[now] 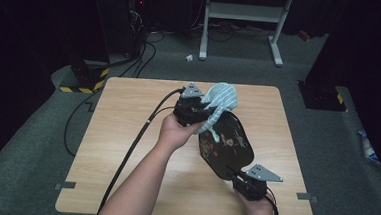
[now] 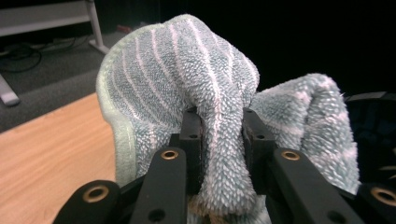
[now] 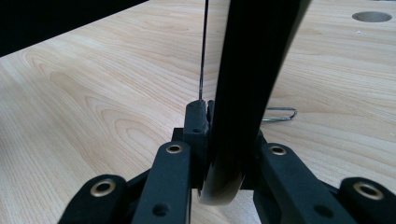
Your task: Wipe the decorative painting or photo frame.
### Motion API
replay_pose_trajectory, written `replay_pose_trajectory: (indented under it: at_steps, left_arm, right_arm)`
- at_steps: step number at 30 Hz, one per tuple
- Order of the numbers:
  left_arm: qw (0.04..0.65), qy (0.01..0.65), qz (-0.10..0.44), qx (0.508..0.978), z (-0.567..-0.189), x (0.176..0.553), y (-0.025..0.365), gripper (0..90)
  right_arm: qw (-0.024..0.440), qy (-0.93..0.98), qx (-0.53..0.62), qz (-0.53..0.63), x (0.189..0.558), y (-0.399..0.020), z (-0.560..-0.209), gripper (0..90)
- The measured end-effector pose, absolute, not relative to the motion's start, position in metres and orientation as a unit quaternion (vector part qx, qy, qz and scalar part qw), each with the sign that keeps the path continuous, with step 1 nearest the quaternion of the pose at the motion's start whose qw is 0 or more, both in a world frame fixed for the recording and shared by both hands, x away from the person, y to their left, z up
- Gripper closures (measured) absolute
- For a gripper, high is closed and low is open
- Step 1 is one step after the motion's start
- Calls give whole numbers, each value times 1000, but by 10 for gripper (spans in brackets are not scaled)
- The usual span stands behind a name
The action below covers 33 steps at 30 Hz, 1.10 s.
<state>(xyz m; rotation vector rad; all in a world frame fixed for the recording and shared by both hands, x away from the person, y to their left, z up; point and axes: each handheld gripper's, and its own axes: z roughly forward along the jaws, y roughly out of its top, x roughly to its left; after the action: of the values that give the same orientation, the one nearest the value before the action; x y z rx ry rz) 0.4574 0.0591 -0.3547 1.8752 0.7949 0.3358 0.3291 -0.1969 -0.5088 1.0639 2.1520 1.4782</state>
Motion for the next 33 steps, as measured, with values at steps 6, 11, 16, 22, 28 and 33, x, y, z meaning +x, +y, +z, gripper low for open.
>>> replay_pose_trajectory:
  at_steps: [6,11,16,22,28,33]
  left_arm:
    - [508,347,128,778,-372,463,67,740]
    - [507,358,121,774,-382,467,75,740]
    - [506,367,122,771,-392,468,81,739]
    - [509,381,119,763,-405,469,89,740]
    - [509,394,112,757,-418,470,96,741]
    - [507,401,100,756,-431,472,101,741]
  right_arm:
    - [163,754,369,518,330,-197,-509,793]
    - [164,755,365,519,330,-196,-509,793]
    - [164,755,365,520,330,-196,-509,794]
    - [163,754,365,522,329,-197,-509,795]
    - [162,753,365,522,329,-197,-510,795]
    - [162,753,365,523,329,-197,-510,796]
